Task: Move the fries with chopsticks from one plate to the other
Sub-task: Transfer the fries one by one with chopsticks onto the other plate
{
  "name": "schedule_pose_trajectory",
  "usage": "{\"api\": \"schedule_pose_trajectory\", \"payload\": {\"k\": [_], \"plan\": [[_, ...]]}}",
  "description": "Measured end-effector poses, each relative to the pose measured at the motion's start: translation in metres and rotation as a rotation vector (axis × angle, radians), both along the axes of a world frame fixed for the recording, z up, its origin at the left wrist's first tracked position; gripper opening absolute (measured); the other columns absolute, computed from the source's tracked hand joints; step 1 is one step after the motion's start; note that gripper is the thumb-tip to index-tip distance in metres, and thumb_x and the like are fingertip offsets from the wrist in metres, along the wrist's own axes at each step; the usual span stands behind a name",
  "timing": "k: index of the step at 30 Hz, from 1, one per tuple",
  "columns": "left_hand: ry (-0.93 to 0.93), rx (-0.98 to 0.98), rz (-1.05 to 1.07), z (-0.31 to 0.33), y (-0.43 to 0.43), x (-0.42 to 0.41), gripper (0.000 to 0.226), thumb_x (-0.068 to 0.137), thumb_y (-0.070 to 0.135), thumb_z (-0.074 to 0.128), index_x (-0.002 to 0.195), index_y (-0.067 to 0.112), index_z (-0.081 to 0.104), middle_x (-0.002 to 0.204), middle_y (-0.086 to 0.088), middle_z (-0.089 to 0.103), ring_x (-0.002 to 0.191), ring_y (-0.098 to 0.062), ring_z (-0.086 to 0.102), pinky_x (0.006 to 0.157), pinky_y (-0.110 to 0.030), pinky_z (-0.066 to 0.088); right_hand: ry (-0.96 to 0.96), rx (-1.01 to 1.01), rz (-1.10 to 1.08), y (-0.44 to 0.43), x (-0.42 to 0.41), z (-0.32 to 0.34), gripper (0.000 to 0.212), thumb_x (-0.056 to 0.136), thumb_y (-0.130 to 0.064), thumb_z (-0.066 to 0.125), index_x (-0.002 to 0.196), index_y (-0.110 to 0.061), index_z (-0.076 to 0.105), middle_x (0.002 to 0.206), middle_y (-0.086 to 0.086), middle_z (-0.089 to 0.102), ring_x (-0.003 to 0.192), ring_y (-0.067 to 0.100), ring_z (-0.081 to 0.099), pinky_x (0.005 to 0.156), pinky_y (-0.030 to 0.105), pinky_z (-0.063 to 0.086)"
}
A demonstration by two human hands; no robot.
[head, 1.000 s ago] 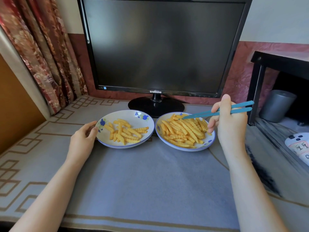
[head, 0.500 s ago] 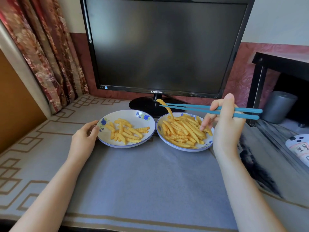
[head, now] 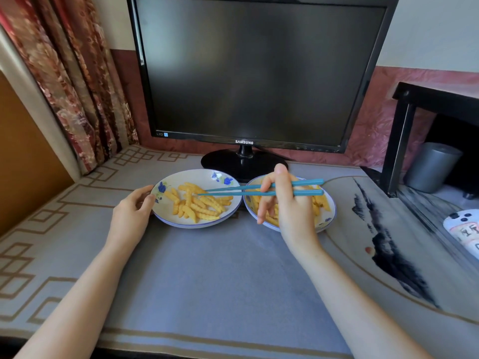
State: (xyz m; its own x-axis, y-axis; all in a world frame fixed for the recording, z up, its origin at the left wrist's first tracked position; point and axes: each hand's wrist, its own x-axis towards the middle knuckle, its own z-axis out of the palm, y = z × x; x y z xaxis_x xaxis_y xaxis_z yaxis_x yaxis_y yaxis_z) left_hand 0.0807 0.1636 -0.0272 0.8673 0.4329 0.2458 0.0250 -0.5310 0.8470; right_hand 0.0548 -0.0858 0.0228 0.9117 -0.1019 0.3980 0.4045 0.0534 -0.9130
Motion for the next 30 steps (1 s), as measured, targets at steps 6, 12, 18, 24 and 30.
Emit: {"api": "schedule_pose_trajectory", "payload": {"k": [6,12,18,24,30], "plan": [[0.001,0.008,-0.002,-0.002,0.003,0.000,0.032,0.096,0.020,0.046,0.124,0.016,0.060,0.118,-0.004,0.064,0.097,-0.009,0.049,0.084,-0.024,0.034,-0.021,-0.126,0.071,0.002,0.002,-0.009,0.042,0.105,-0.026,0.034,0.075,-0.006,0.055,0.046,0.011,0.052,0.039,0.018,0.051,0.044,0.019,0.034],[0.001,0.005,-0.007,-0.001,0.002,0.001,0.032,0.096,0.020,0.045,0.124,0.017,0.060,0.119,-0.004,0.064,0.096,-0.009,0.049,0.084,-0.024,0.034,-0.003,-0.034,-0.075,-0.018,0.001,0.011,0.041,0.104,-0.027,0.037,0.072,-0.008,0.053,0.040,0.011,0.046,0.034,0.020,0.045,0.041,0.025,0.030],[0.000,0.007,-0.007,-0.002,0.003,0.001,0.032,0.096,0.020,0.045,0.125,0.016,0.060,0.118,-0.004,0.064,0.096,-0.009,0.049,0.084,-0.024,0.034,-0.009,-0.013,-0.295,-0.059,0.005,0.023,0.042,0.104,-0.029,0.037,0.070,-0.010,0.052,0.039,0.010,0.044,0.034,0.024,0.039,0.037,0.018,0.031],[-0.002,0.000,-0.006,-0.002,0.003,0.000,0.032,0.096,0.020,0.046,0.124,0.016,0.060,0.118,-0.004,0.064,0.097,-0.009,0.050,0.084,-0.023,0.034,0.014,-0.052,-0.322,-0.073,0.008,0.023,0.043,0.103,-0.028,0.037,0.068,-0.008,0.051,0.036,0.009,0.045,0.029,0.020,0.039,0.034,0.016,0.028],[-0.010,-0.008,-0.009,-0.001,0.001,0.000,0.031,0.096,0.019,0.046,0.124,0.016,0.060,0.116,-0.002,0.064,0.093,-0.008,0.051,0.083,-0.022,0.033,0.015,-0.078,-0.311,-0.075,0.006,0.026,0.041,0.103,-0.025,0.037,0.070,-0.006,0.051,0.035,0.008,0.044,0.028,0.019,0.040,0.034,0.016,0.028]]}}
